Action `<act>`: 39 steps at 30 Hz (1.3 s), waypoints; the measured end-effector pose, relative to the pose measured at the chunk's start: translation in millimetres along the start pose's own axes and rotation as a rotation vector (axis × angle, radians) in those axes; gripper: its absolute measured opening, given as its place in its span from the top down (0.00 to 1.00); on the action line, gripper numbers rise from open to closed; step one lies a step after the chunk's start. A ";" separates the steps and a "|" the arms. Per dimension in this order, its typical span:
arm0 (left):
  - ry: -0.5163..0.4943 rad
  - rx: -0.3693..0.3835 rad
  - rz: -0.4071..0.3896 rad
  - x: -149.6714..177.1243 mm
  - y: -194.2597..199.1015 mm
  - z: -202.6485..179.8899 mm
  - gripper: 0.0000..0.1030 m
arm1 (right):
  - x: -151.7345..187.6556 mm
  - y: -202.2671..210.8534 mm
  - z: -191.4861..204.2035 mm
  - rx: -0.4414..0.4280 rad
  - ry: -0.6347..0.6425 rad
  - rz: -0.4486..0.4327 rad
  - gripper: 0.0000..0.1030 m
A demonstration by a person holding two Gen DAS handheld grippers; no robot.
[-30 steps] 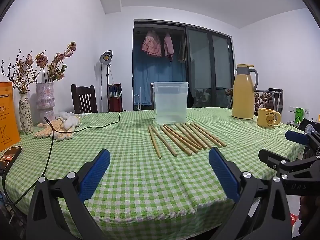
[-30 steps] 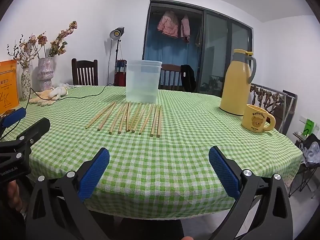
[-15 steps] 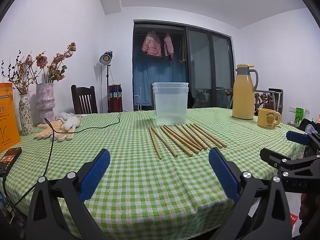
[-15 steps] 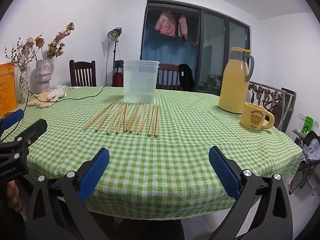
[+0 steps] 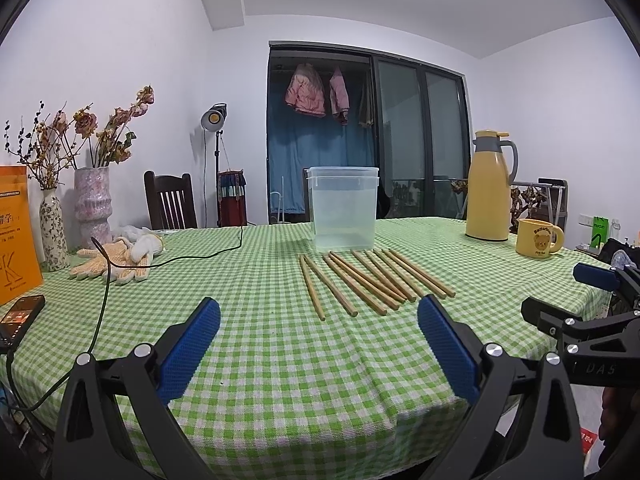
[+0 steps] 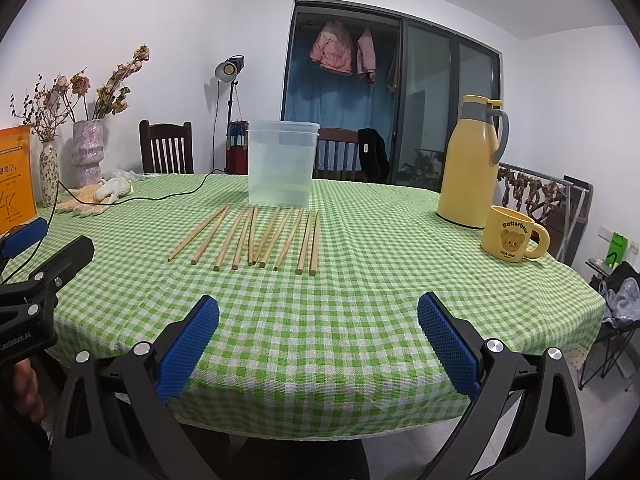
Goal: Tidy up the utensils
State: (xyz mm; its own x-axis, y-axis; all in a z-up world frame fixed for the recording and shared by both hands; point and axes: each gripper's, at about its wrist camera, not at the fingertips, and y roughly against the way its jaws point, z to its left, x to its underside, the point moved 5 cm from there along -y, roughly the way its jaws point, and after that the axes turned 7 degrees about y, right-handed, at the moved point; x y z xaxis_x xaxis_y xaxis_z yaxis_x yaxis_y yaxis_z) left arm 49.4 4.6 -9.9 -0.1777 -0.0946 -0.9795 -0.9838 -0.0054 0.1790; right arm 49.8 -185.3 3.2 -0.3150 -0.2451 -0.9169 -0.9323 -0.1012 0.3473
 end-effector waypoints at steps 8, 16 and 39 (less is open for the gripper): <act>0.001 0.000 -0.004 -0.6 1.4 0.1 0.07 | -0.5 0.8 0.5 -0.004 0.005 -0.006 0.07; 0.000 -0.001 -0.005 -1.0 2.9 0.4 0.07 | -0.5 1.1 1.7 -0.006 0.013 -0.008 0.07; -0.001 0.000 -0.006 -3.0 5.1 -0.4 0.07 | 1.0 1.3 1.0 -0.005 0.003 -0.008 0.07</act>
State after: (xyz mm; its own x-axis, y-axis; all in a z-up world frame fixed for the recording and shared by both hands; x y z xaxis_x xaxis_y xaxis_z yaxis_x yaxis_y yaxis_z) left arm 44.9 4.5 -6.0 -0.1720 -0.0932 -0.9807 -0.9848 -0.0064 0.1734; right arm 48.1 -184.7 2.5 -0.3074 -0.2470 -0.9190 -0.9336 -0.1083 0.3414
